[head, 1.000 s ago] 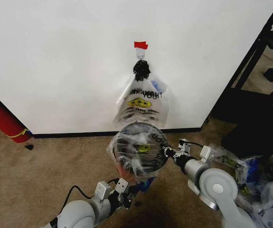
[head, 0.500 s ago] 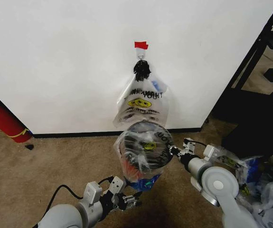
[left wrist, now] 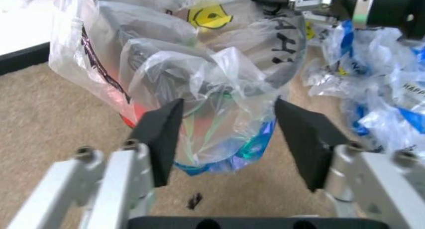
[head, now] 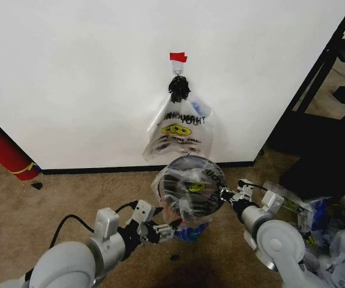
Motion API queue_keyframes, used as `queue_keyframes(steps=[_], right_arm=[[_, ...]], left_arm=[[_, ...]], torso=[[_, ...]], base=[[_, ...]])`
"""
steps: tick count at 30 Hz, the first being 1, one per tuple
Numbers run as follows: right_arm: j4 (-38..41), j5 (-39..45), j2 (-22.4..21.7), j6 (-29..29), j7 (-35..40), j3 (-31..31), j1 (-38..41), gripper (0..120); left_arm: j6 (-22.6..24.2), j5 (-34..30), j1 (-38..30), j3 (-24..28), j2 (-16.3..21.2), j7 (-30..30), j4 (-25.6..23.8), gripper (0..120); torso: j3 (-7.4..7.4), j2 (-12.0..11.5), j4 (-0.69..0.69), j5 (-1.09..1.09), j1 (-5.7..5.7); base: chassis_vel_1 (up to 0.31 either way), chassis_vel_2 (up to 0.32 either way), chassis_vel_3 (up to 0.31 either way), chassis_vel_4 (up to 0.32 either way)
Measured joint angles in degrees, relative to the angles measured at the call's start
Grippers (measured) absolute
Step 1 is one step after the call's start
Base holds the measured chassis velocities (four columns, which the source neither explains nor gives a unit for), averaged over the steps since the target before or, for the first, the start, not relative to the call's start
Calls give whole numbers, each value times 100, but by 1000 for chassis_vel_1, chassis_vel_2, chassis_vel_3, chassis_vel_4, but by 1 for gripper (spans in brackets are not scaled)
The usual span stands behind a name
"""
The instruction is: Pick up the garbage bag from the wall and place it over the trash bin.
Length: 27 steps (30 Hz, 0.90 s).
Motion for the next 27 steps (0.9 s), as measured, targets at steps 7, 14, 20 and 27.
queue_keyframes(steps=[7,14,20,27], right_arm=[[-25,-314,76,37,-70,-112,33,1],[-57,-688,160,99,-151,-287,67,1],[-65,-1283,187,212,-312,-334,6,1],[-53,-1700,190,303,-424,-323,-57,1]], left_arm=[[253,-815,-814,177,109,-534,6,27],[370,-1651,-1783,390,169,-1011,14,0],[472,-2137,-2690,934,52,-1360,24,0],[583,-2807,-4307,2513,-539,-2115,592,0]], torso=[[0,0,-1,-1,0],[0,0,-1,0,0],[-1,0,-1,0,0],[0,0,-1,0,-1]], base=[[0,0,0,0],[0,0,0,0],[0,0,0,0],[0,0,0,0]])
